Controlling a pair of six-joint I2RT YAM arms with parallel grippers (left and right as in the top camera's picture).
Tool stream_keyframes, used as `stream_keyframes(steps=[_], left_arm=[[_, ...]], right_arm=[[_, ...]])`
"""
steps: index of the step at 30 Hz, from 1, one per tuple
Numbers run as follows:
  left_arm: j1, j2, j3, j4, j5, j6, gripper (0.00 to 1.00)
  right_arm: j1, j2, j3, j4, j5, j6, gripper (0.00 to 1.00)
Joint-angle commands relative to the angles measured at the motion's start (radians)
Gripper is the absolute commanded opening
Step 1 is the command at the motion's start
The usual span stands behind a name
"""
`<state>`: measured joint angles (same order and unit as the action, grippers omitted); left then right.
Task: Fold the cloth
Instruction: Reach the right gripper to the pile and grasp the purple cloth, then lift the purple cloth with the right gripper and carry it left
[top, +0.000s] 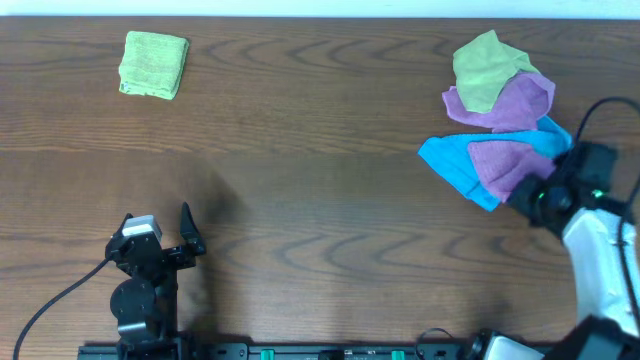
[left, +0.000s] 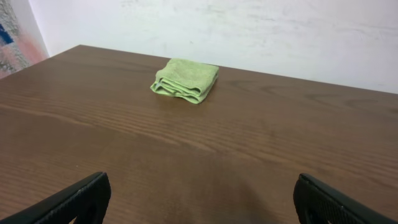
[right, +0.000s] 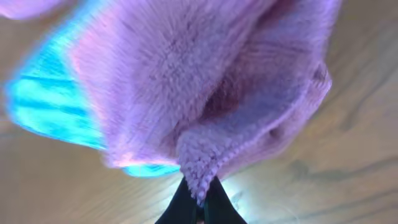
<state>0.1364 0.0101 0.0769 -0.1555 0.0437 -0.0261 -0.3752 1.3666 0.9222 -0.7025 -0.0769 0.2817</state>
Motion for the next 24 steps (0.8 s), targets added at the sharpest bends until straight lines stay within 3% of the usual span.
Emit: stream_keyframes(steps=[1,7,11,18,22,24], left_arm=[[0.000,-0.006,-0.031,-0.012,-0.018,-0.003,0.96],[0.000,-0.006,-0.031,-0.012,-0.018,-0.003,0.95],[0.000,-0.006,-0.031,-0.012,-0.018,-0.003,0.95],[0.000,-0.006,-0.031,-0.012,-0.018,-0.003,0.95],[0.000,-0.006,-0.031,-0.012,-0.018,-0.003,0.95],[0.000,-0.006,-0.031,-0.012,-0.018,-0.003,0.95]], right_arm=[[0.031,-0.079,0.182,-0.063,-0.032,-0.087,0.01],[0.069,-0.112,0.504,-0.242,-0.072,-0.167,0.01],[0.193,-0.112,0.710,-0.369,-0.191,-0.261,0.01],[0.474,-0.111,0.775,-0.428,-0.294,-0.261,0.01],[0.611,-0.089,0.775,-0.436,-0.288,-0.295,0.01],[0.632,-0.062,0.775,-0.433,-0.193,-0.292,0.01]])
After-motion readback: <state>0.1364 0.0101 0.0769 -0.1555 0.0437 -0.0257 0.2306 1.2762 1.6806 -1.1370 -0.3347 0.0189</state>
